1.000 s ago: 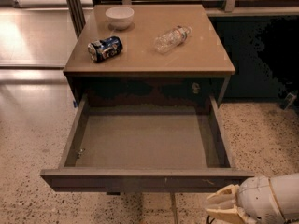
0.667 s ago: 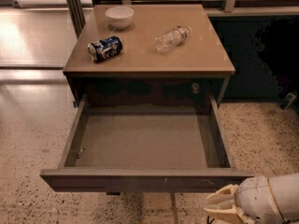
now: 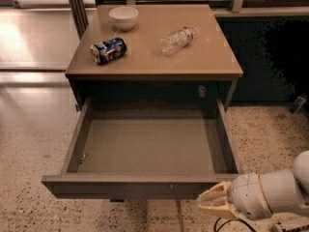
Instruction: Close top drawer
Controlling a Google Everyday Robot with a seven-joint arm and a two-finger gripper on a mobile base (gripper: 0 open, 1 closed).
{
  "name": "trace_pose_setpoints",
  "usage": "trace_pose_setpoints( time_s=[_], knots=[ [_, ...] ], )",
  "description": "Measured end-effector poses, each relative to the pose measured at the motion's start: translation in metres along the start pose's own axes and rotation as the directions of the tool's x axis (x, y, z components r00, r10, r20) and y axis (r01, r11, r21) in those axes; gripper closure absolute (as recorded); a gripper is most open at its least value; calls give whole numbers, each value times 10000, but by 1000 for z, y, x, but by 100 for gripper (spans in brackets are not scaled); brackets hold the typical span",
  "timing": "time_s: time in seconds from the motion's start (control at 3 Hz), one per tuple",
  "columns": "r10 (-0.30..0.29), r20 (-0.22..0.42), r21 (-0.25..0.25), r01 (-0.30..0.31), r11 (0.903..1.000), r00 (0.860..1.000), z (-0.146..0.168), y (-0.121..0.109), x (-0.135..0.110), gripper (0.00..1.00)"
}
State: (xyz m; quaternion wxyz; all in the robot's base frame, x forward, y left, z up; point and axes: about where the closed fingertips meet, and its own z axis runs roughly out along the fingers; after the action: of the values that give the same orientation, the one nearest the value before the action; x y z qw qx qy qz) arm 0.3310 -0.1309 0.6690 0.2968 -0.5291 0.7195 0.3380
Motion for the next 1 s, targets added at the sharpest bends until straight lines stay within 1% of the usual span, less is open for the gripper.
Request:
trace_pose_setpoints(
  time_s=[0.33, 0.67, 1.0],
  knots=[
    [-328, -416, 323, 342, 9989, 9986, 4, -8, -2, 100],
    [-668, -862, 1048, 758, 9916, 9940, 8, -19, -8, 100],
    [-522, -553, 1587, 604, 9855, 9971, 10, -40, -15, 100]
  ],
)
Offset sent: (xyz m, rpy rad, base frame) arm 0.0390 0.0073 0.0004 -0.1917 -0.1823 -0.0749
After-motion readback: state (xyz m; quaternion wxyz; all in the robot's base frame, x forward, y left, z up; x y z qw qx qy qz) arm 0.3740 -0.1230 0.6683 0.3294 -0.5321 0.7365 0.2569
